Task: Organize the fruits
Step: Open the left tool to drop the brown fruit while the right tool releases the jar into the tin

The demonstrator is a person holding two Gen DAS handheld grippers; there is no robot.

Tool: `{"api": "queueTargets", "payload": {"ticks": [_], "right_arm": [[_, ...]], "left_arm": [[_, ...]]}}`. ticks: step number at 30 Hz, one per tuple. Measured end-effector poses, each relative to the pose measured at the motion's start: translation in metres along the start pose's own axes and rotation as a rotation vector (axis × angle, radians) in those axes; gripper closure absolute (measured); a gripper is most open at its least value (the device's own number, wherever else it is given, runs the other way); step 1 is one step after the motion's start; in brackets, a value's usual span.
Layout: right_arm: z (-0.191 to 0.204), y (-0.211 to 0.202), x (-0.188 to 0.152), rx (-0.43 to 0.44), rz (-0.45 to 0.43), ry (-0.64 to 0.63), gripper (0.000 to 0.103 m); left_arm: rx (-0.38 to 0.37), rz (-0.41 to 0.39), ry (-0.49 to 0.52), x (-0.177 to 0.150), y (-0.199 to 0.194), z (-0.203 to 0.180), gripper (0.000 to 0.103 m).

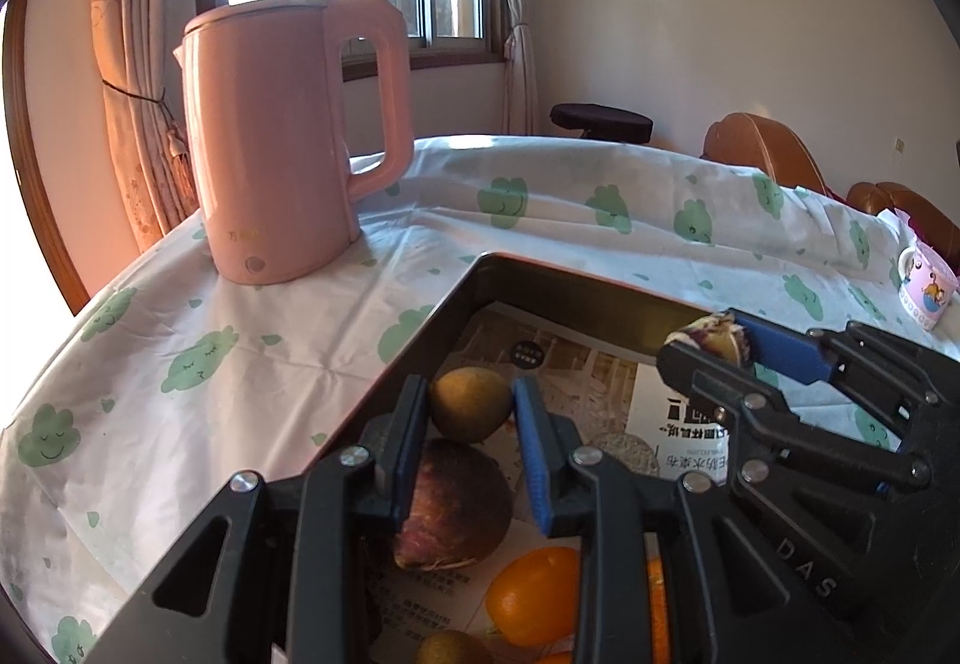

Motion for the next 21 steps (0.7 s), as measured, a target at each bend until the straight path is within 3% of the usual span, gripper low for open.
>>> {"api": "queueTargets", "payload": {"ticks": [5, 13, 16, 21], "right_arm": [[0.001, 0.0, -0.001, 0.004, 0.003, 0.005, 0.066], [-0.008, -0.011, -0.004, -0.008, -0.037, 0.051, 0.046], [-0.009, -0.019, -0.007, -0.032, -0.057, 0.056, 0.043], [-0.011, -0.034, -0.011, -0.084, -0.099, 0.071, 0.037]], "left_arm": [[0.005, 0.002, -0.007, -0.001, -0.001, 0.001, 0.063], [-0.007, -0.011, -0.054, -0.003, -0.005, 0.011, 0.042], [-0.002, -0.04, -0.064, -0.002, -0.01, 0.014, 0.033], [-0.019, -0.091, -0.072, -0.002, -0.02, 0.016, 0.031]]}}
Point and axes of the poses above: each gripper's, at about its wrist camera, not at the fingertips, and y roughly the way its jaws point, z to its left, x to its top, the point moved 2 cm from there along y, roughly the way its jaws point, and after that the axes turned 15 degrees about x, right-handed, at the moved point
